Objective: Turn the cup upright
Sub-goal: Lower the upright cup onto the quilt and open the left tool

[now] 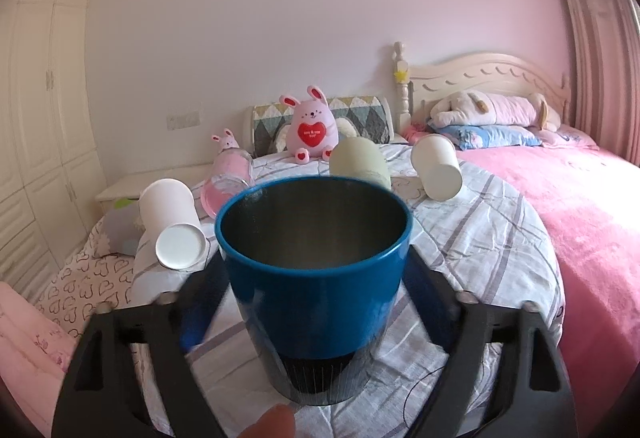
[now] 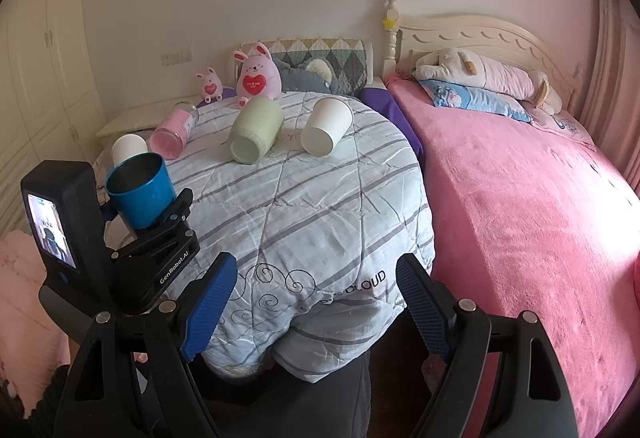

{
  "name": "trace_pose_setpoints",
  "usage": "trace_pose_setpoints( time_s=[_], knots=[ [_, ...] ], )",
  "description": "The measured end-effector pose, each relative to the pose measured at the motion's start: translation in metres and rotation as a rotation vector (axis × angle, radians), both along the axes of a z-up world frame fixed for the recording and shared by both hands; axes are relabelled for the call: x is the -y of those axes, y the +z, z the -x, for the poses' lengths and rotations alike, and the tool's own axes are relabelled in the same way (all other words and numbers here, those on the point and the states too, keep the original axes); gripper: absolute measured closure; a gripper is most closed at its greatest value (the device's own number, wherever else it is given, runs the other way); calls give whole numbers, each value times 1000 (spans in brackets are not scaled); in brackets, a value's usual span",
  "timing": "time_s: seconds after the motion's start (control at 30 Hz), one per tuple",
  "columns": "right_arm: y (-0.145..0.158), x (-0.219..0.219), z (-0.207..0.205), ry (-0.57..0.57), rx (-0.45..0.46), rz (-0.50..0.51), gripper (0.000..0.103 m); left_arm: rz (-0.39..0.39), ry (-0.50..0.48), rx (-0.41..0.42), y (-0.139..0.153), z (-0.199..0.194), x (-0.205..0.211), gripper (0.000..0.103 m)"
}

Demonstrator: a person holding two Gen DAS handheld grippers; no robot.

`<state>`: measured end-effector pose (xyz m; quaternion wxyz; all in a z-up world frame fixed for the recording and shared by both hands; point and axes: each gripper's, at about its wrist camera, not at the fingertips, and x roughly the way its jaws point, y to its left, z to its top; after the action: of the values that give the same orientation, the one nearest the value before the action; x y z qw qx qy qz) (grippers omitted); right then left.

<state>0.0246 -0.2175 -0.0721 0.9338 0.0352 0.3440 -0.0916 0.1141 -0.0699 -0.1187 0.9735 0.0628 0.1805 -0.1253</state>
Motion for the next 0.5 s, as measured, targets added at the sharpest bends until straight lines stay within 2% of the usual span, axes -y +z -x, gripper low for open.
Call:
trace_pose_setpoints(
  time_s=[0.27, 0.37, 0.5],
  knots=[
    [11, -3, 5, 1, 31, -2, 20, 15, -5, 55, 21, 13, -4, 7],
    [15, -5, 8, 2, 47, -3, 20, 30, -4, 69, 32, 20, -9, 1],
    [21, -7, 13, 11, 79, -10, 20, 69, -4, 54, 54, 33, -26, 0]
  ],
)
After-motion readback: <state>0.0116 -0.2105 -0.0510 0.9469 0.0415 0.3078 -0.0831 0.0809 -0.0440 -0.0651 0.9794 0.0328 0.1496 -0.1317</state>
